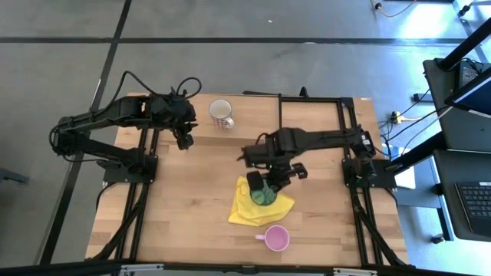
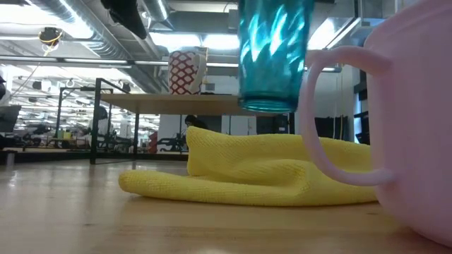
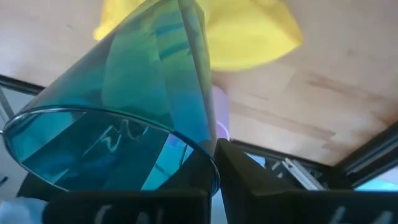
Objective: Stack small to large cups/mugs on shelf
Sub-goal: Remove the blue cup from the shelf
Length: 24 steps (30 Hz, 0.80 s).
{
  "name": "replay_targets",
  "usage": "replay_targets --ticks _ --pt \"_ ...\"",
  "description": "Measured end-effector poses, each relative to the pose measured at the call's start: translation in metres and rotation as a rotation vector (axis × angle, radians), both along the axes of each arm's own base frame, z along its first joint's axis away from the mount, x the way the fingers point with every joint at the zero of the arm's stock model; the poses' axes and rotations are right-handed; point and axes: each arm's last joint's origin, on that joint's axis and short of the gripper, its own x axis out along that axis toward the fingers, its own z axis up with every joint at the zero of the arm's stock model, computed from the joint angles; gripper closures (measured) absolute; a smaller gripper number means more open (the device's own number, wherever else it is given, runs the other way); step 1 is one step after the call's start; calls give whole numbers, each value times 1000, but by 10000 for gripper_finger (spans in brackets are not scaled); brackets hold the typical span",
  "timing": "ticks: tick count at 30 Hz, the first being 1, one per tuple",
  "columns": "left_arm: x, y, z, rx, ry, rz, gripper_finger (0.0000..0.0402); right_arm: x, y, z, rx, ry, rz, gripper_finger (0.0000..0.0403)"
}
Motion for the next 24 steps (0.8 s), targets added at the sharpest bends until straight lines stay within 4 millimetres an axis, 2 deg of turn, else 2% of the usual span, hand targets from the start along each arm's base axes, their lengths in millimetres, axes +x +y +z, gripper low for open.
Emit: replay_targets --ticks 3,7,13,19,24 --pt "0 0 0 3 2 -4 326 -3 15 0 5 18 5 385" --pt "0 0 0 5 -1 -6 326 -6 26 0 -37 31 -15 385" --pt "0 0 0 7 1 -9 326 -7 32 -1 -124 22 -40 385" --pt "0 0 0 8 1 -10 326 -6 28 -2 -210 3 -67 385" --pt "0 0 0 8 2 -10 326 -6 28 -2 -167 14 -60 385"
